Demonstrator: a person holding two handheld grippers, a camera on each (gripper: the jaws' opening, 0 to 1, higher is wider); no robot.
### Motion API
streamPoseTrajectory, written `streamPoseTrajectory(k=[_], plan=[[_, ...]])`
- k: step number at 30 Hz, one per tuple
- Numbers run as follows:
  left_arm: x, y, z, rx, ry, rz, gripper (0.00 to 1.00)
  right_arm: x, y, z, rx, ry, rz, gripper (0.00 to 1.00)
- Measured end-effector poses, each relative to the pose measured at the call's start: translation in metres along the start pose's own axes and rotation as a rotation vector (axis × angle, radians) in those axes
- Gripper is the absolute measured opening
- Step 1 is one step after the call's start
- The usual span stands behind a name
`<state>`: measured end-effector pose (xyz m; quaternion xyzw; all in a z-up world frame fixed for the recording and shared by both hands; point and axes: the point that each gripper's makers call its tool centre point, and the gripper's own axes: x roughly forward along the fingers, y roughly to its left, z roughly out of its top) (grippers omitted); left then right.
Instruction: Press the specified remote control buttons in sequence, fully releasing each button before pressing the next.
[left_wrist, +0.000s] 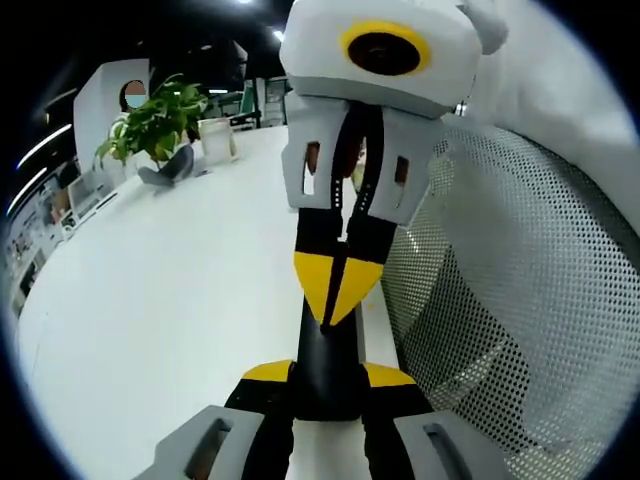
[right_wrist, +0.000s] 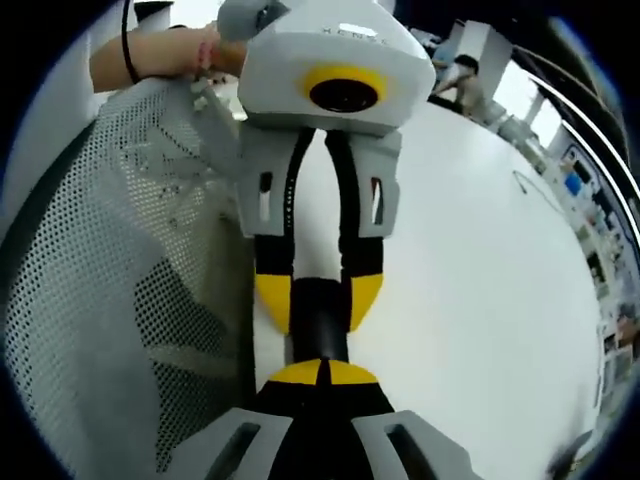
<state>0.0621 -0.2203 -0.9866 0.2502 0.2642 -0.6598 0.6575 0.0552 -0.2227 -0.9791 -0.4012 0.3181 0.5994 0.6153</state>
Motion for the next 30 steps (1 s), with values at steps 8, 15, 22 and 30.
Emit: streamPoseTrajectory(k=[8,15,22,30], plan=[[0.000,-0.001,0.000,-0.003,-0.005,0.000,0.24,0.000,0.001,0.000,0.084,0.015,-0.003,0.00],[0.000,-0.002,0.000,-0.004,-0.006,-0.001,0.24,-0.001,-0.004,-0.006,0.118,0.030,-0.001,0.00],[0.000,-0.002,0.000,-0.003,-0.005,-0.001,0.24,0.000,-0.004,-0.007,0.132,0.044,0.021,0.00],[0.000,-0.001,0.000,-0.004,-0.002,0.000,0.24,0.002,-0.004,-0.006,0.099,0.074,-0.008,0.00]])
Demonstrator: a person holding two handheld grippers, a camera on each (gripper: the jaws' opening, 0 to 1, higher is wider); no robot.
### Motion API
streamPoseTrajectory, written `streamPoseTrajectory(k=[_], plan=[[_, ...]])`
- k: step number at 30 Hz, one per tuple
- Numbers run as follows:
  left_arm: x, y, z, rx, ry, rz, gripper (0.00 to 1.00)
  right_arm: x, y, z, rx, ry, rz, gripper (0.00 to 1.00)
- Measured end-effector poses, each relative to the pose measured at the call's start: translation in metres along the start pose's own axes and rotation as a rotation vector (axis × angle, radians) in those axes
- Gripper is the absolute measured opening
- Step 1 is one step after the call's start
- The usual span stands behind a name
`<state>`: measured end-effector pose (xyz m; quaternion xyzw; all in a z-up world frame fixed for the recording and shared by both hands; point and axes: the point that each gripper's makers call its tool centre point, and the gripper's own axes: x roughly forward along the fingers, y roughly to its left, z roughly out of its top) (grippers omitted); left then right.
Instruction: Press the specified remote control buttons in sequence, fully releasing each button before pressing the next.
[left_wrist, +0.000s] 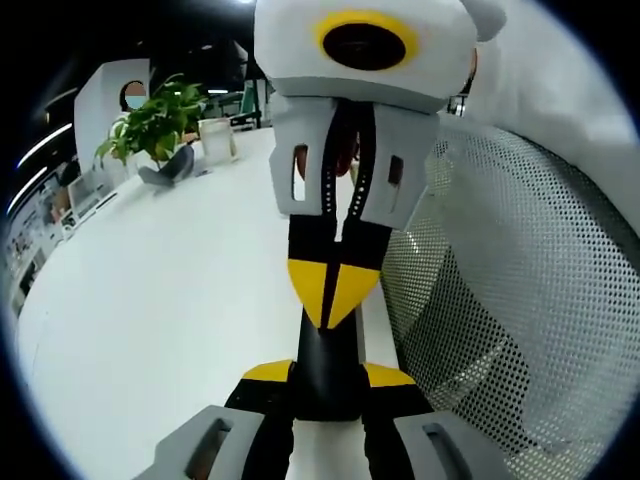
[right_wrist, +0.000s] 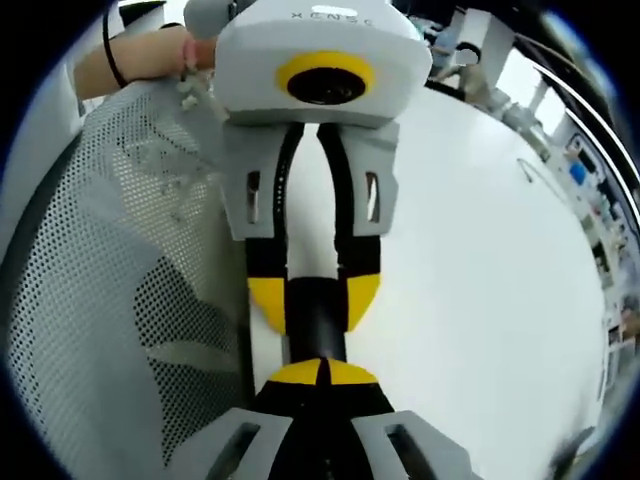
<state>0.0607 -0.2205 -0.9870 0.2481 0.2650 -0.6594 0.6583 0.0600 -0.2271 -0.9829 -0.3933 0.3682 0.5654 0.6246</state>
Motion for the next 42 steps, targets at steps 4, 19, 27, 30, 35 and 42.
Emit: streamPoseTrajectory(k=[4,19,27,30,35,42], plan=[[0.0001,0.0007,0.0002,-0.017,-0.005,0.000,0.24,-0.0005,-0.0017,-0.0001,0.005,-0.009,-0.012,0.00],[0.0016,0.0019,0.0035,-0.055,0.015,0.089,0.25,-0.0043,-0.0017,-0.0018,0.116,-0.118,-0.112,0.00],[0.0021,0.0016,0.0038,-0.112,0.040,0.147,0.25,-0.0053,-0.0020,-0.0007,0.087,-0.157,-0.143,0.00],[0.0006,0.0018,0.0028,-0.121,0.024,0.162,0.26,-0.0046,-0.0027,0.0007,0.103,-0.171,-0.143,0.00],[-0.0004,0.0062,0.0025,-0.121,0.016,0.161,0.26,-0.0047,-0.0075,0.0024,0.142,-0.190,-0.130,0.00],[-0.0003,0.0086,0.0023,-0.117,-0.008,0.145,0.25,-0.0047,-0.0092,0.0025,0.169,-0.205,-0.116,0.00]])
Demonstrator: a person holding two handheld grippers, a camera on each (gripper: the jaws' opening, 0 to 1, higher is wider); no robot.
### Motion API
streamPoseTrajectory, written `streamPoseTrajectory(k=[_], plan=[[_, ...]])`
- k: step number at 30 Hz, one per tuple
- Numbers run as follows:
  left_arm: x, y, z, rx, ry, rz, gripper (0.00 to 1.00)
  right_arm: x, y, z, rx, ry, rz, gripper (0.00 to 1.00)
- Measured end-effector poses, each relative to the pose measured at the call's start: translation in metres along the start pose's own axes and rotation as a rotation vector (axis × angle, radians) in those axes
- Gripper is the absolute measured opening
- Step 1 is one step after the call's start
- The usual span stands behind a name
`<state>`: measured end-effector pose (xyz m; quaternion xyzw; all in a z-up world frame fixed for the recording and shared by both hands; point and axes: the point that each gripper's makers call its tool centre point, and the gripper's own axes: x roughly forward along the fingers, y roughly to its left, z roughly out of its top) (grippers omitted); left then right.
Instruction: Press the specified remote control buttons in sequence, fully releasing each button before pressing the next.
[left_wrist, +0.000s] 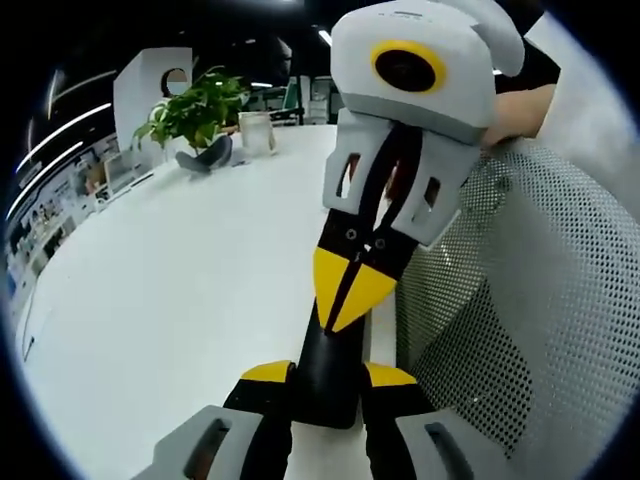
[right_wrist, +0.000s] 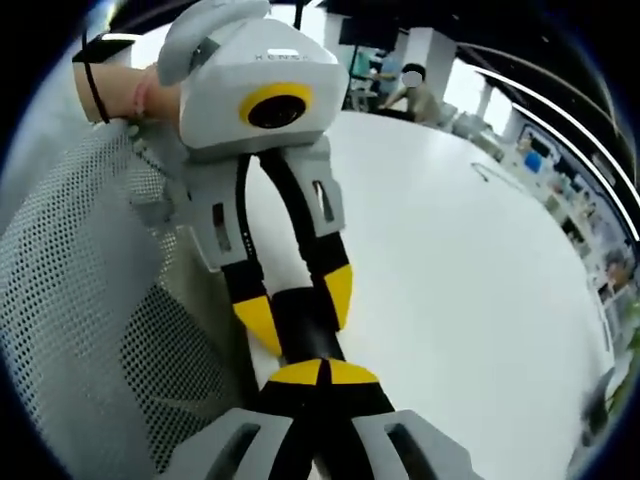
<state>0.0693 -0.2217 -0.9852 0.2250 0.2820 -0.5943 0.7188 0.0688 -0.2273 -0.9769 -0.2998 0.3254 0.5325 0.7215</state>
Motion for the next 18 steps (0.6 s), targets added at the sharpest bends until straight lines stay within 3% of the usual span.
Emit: streamPoseTrajectory(k=[11,18], plan=[[0.000,-0.002,0.000,-0.003,-0.006,0.003,0.26,0.000,0.002,0.001,0.025,-0.003,0.012,0.00],[-0.001,-0.002,0.000,0.000,0.000,0.006,0.25,-0.002,0.010,0.000,0.019,0.015,0.031,0.07]])
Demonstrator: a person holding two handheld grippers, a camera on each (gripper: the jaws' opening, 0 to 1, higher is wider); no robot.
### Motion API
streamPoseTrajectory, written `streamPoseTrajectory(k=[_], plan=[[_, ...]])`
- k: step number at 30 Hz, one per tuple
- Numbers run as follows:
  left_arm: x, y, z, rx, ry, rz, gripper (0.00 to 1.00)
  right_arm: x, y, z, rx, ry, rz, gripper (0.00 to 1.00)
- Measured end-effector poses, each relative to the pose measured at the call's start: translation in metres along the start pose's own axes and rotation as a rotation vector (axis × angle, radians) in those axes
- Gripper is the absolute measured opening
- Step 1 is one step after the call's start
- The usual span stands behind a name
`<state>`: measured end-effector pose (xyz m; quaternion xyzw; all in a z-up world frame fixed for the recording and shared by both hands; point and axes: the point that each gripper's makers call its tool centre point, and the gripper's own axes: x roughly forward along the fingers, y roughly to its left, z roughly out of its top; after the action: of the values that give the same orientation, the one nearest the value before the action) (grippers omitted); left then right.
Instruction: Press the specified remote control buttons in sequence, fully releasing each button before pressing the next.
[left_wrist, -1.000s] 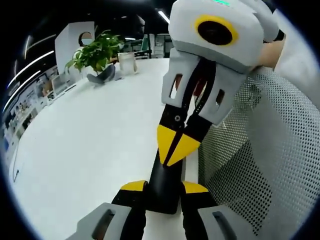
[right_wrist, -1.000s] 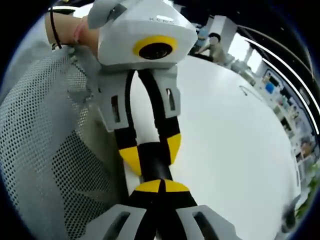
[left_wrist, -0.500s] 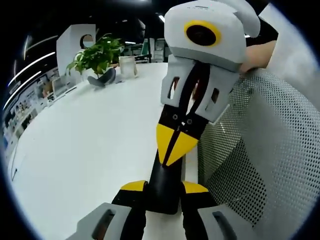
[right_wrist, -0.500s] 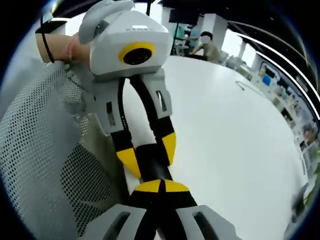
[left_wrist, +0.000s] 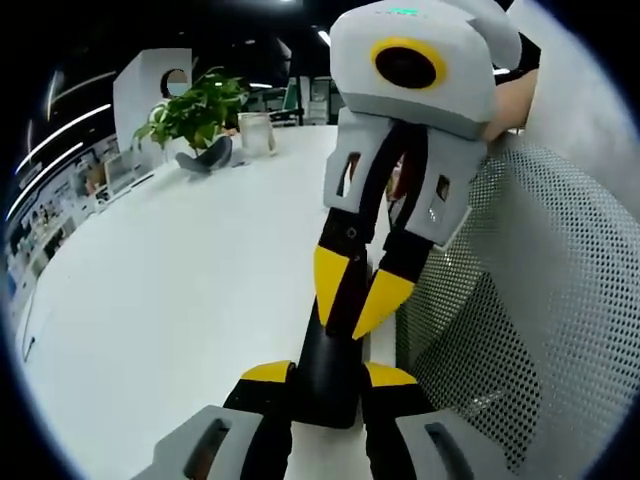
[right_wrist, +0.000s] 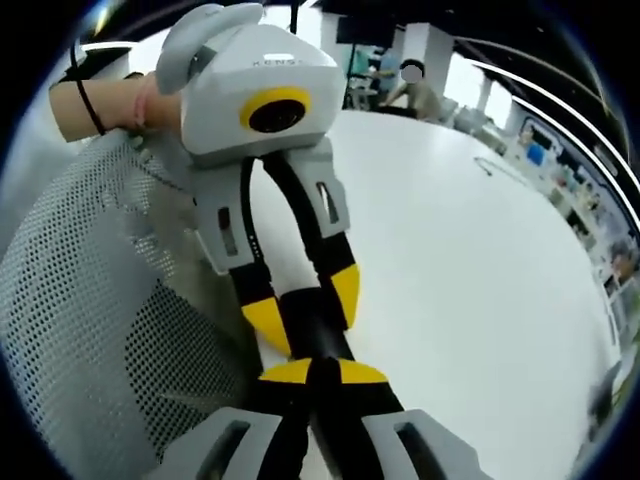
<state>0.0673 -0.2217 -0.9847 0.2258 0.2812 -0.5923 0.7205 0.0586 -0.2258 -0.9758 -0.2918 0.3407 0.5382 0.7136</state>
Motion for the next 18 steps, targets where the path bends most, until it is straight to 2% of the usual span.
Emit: streamPoseTrajectory(k=[8,13,15,18], plan=[[-0.001,-0.001,0.000,-0.002,0.002,0.002,0.25,-0.009,0.003,-0.010,-0.005,0.012,0.014,0.10],[-0.001,-0.001,0.000,-0.007,0.000,0.005,0.26,-0.015,-0.002,-0.018,-0.024,0.046,-0.002,0.10],[-0.001,0.000,0.000,-0.006,0.002,0.004,0.26,-0.019,-0.008,-0.028,-0.065,0.083,-0.023,0.11],[-0.001,-0.001,-0.001,-0.002,0.003,0.003,0.25,-0.025,-0.011,-0.038,-0.048,0.094,-0.021,0.12]])
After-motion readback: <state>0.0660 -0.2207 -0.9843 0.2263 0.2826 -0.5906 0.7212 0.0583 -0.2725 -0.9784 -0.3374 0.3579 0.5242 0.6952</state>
